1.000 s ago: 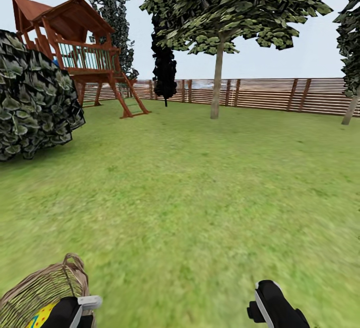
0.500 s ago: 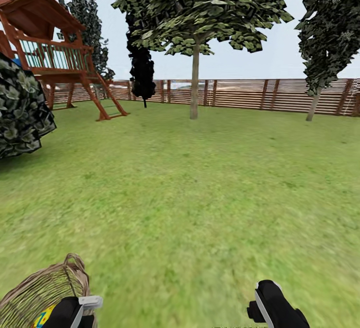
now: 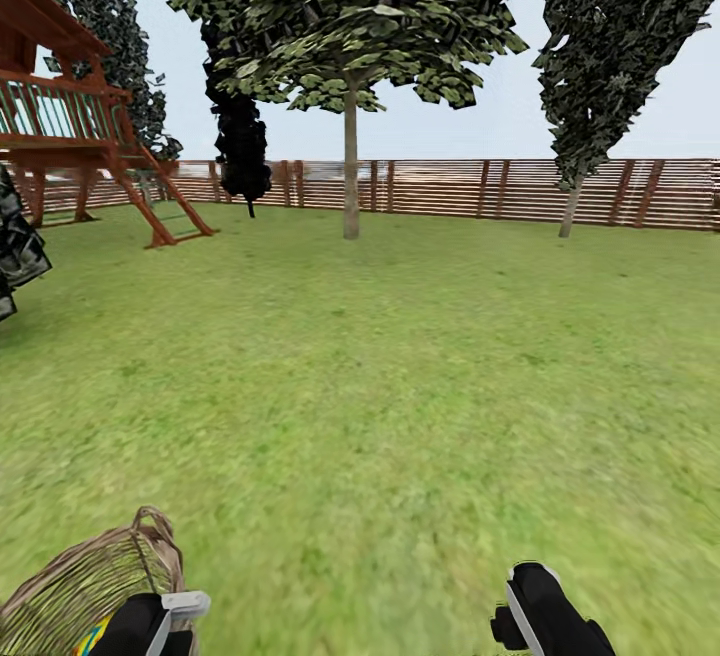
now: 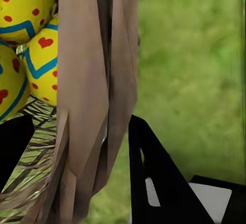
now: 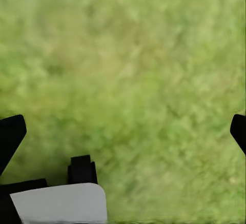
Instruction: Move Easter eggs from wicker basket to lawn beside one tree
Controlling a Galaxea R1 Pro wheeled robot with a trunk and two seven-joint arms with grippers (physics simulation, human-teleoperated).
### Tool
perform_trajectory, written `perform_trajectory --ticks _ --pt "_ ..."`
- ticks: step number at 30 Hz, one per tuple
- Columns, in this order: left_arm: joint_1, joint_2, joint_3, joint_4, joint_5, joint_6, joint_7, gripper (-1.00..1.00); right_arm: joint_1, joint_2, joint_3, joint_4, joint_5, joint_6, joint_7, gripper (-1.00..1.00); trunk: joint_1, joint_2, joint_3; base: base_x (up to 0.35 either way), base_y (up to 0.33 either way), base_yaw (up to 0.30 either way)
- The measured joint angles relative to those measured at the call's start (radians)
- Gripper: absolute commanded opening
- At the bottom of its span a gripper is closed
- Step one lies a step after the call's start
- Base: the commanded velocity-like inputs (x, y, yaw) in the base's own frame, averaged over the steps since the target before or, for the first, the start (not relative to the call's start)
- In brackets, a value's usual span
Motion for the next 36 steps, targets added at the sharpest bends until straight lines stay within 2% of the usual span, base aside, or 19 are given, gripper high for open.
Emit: perform_trajectory --ticks 3,8,12,36 --pt "0.000 0.000 -0.001 0.015 0.010 0.000 0.000 -1.00 0.000 0.002 0.002 0.013 0.000 0.000 0.000 1.00 -0.011 0.021 0.009 0.000 0.000 -0.280" --pt "0.000 0.000 -0.001 0.021 0.008 0.000 0.001 -1.00 0.000 0.001 0.000 0.019 -0.002 0.000 0.000 1.00 -0.031 0.056 0.025 0.000 0.000 -0.258" --pt "0.000 0.000 -0.001 0.021 0.008 0.000 0.001 -1.00 0.000 0.002 0.001 0.020 -0.003 0.000 -0.002 1.00 -0.031 0.056 0.025 0.072 0.000 -0.042" --pt "0.000 0.000 0.005 0.016 0.011 0.000 0.000 -1.00 0.000 0.000 -0.001 0.016 -0.002 0.000 -0.002 1.00 -0.031 0.056 0.025 0.334 0.000 0.000"
